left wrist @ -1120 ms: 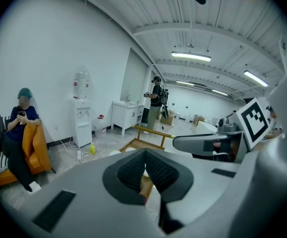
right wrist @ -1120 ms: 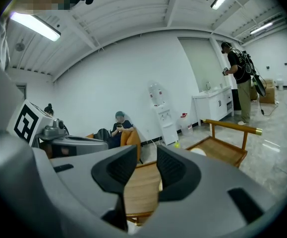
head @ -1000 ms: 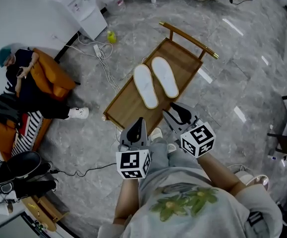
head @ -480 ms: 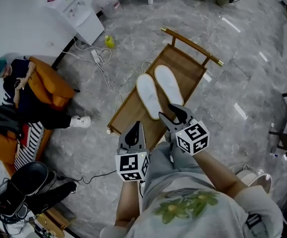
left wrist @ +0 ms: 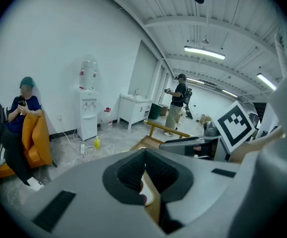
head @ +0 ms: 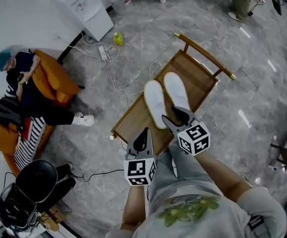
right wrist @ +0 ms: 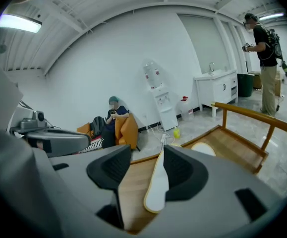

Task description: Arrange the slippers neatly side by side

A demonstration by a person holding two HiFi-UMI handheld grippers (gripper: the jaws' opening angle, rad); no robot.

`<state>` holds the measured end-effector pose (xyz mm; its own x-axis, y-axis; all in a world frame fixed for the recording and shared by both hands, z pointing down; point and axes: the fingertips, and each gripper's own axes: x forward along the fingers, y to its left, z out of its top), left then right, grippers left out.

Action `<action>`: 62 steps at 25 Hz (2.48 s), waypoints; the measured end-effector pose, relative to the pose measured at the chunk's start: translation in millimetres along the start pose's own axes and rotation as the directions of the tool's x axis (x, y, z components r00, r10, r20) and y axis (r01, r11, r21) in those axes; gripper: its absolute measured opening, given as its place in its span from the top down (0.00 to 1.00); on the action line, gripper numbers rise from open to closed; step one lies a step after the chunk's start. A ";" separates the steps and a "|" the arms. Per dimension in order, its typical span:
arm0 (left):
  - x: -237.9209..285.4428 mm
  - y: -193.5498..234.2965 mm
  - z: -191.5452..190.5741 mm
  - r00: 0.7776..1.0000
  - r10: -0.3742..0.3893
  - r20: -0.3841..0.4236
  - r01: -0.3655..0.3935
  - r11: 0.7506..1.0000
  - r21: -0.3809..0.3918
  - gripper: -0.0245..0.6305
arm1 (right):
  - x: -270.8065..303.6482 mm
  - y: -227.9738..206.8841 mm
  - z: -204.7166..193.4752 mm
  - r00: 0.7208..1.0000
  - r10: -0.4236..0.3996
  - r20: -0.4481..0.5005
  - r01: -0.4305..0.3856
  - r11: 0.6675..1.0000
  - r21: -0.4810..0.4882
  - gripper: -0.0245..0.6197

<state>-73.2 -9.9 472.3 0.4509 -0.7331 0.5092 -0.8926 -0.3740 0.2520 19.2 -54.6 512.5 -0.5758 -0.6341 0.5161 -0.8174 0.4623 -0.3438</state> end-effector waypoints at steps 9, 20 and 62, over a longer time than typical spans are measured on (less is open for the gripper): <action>18.8 15.8 -22.8 0.998 0.042 -0.038 -0.044 0.998 -0.033 0.94 | 44.5 -26.3 -17.7 0.999 0.000 -0.053 0.001 1.000 0.016 0.64; 46.8 31.6 -48.2 0.996 0.054 -0.065 -0.057 0.997 -0.044 0.94 | 84.3 -45.8 -46.9 0.993 -0.029 -0.117 0.032 0.999 0.023 0.62; 59.3 34.9 -74.1 0.993 0.074 -0.091 -0.078 0.996 -0.046 0.94 | 135.2 -59.0 -98.4 0.932 0.015 -0.363 -0.063 0.991 -0.119 0.90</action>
<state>-78.0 -24.4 572.3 0.3814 -0.7037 0.5995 -0.9244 -0.2888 0.2491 -8.3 -106.6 679.8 -0.5416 -0.3588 0.7602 -0.7714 0.5714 -0.2799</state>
